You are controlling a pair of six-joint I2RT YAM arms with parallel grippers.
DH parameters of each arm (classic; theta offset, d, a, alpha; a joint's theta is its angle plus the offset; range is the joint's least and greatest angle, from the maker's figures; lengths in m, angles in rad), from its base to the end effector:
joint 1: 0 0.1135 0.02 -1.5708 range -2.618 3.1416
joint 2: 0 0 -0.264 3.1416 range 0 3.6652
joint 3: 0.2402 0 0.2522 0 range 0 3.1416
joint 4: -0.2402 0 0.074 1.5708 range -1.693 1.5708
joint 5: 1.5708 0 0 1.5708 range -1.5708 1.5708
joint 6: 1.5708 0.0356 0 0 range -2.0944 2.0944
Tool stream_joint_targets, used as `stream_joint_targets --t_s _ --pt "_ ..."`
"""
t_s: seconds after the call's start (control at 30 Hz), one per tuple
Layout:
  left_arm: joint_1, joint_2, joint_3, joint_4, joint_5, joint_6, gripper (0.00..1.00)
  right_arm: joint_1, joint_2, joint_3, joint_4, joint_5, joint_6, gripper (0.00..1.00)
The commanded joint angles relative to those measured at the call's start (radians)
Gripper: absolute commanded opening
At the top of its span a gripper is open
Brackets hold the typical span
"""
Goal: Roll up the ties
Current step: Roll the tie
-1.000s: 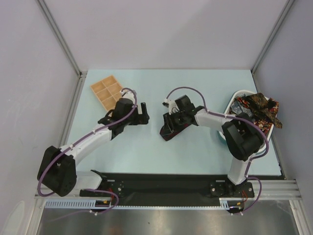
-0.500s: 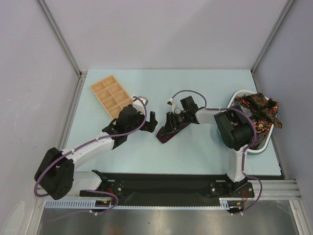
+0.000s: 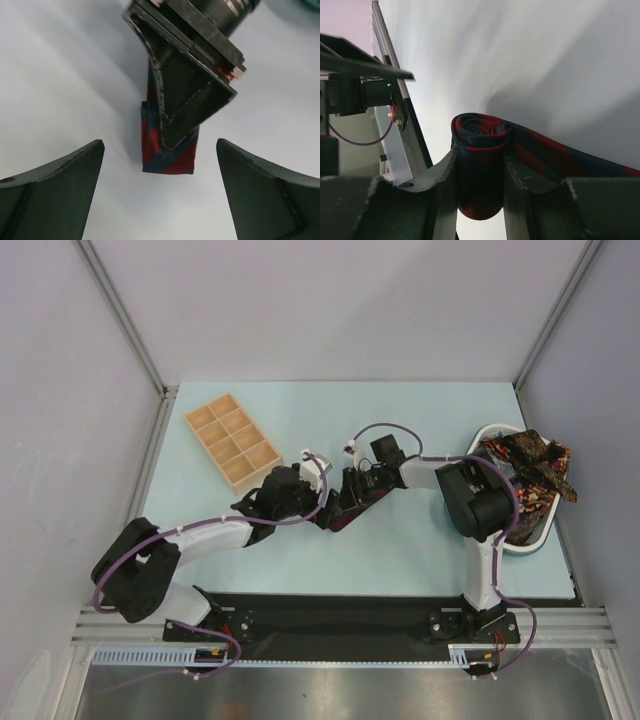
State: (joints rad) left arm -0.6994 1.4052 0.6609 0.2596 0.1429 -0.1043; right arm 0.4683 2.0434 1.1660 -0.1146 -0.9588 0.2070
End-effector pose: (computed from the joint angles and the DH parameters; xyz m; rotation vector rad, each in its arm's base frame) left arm 0.2217 -0.1931 0.2012 0.7061 1.9915 -0.6374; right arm 0.3389 0.2041 0.1194 -0.7164 2.4524 1.4875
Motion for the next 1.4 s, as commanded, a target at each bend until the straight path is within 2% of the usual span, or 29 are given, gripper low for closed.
stream_joint_targets --t_s 0.0,0.27,0.63,0.8,0.87,0.97,1.07,1.1,1.2,1.37 --pt "-0.044 0.041 0.06 0.009 0.024 0.066 1.0 -0.011 0.061 -0.019 -0.088 0.146 -0.07 0.29" --pt "-0.078 0.122 0.106 -0.048 0.037 0.09 1.0 -0.025 0.07 -0.035 -0.048 0.112 -0.051 0.29" --pt "-0.087 0.302 0.258 -0.141 0.003 0.132 0.99 -0.033 0.06 -0.081 0.01 0.075 -0.024 0.31" --pt "-0.1 0.342 0.299 -0.203 -0.006 0.144 0.9 -0.04 0.046 -0.103 0.026 0.08 -0.008 0.31" --pt "-0.109 0.356 0.304 -0.224 -0.019 0.147 0.89 -0.042 0.038 -0.108 0.036 0.081 -0.003 0.32" --pt "-0.135 0.368 0.316 -0.243 -0.045 0.166 0.89 -0.043 0.029 -0.118 0.039 0.088 -0.001 0.39" --pt "-0.15 0.396 0.335 -0.287 -0.081 0.181 0.74 -0.043 0.024 -0.123 0.043 0.091 0.0 0.4" --pt "-0.15 0.405 0.348 -0.299 -0.083 0.183 0.64 -0.043 0.023 -0.124 0.043 0.092 0.0 0.41" --pt "-0.15 0.429 0.367 -0.336 -0.091 0.178 0.52 -0.043 0.021 -0.124 0.046 0.095 0.002 0.43" --pt "-0.15 0.436 0.365 -0.355 -0.114 0.173 0.47 -0.046 -0.003 -0.134 0.05 0.109 0.005 0.57"
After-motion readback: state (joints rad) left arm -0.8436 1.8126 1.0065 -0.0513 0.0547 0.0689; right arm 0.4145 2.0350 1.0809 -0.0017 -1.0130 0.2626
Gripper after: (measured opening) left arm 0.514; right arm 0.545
